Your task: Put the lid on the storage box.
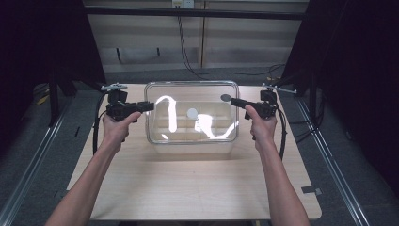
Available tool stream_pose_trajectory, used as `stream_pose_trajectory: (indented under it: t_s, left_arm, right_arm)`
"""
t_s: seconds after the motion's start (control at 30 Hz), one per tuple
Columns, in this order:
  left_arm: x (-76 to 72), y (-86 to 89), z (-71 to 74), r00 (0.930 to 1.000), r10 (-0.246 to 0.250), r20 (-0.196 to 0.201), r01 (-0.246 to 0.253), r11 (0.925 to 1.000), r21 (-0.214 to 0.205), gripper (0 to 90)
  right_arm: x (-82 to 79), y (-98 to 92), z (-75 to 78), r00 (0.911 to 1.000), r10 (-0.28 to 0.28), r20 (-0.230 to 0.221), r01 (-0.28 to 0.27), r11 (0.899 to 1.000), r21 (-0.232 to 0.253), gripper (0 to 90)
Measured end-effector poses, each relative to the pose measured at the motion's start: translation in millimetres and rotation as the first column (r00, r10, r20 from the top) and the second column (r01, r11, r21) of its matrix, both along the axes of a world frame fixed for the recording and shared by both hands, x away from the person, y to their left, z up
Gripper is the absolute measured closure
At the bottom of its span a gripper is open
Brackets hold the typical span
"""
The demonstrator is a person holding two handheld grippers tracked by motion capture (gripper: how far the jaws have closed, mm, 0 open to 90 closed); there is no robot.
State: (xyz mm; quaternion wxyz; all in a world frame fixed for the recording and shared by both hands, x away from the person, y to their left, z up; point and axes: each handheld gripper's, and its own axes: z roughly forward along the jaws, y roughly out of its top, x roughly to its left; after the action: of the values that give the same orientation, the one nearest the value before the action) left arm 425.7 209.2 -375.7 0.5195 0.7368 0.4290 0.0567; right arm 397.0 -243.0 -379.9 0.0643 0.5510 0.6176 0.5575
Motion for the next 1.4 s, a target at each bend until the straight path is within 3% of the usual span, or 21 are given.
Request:
stream_pose_trajectory:
  t_s: [0.33,0.53,0.67,1.17,1.4]
  left_arm:
    - [15.4,-4.7,-10.2,0.9991,0.005,-0.041,-0.004,1.0000,0.007,66.2]
    - [19.7,-8.1,-16.5,0.9986,0.017,-0.051,-0.017,0.9998,-0.003,65.0]
    - [27.0,-8.0,-24.0,0.9966,0.024,-0.079,-0.026,0.9993,-0.028,64.5]
    - [37.7,-9.8,-38.8,0.9922,0.039,-0.118,-0.040,0.9992,-0.008,62.1]
    - [40.9,-9.7,-42.9,0.9913,0.022,-0.130,-0.020,0.9997,0.014,60.3]
  right_arm:
    - [12.6,-3.2,-13.9,0.9990,-0.007,-0.044,0.007,1.000,0.000,70.1]
    - [18.8,-3.2,-22.5,0.9965,-0.032,-0.077,0.032,0.999,-0.006,68.3]
    - [21.8,-2.1,-25.3,0.9960,-0.040,-0.080,0.039,0.999,-0.018,67.7]
    - [33.6,5.1,-42.7,0.9877,-0.088,-0.129,0.079,0.994,-0.073,62.7]
    - [37.4,7.9,-49.3,0.9852,-0.097,-0.141,0.084,0.992,-0.095,60.0]
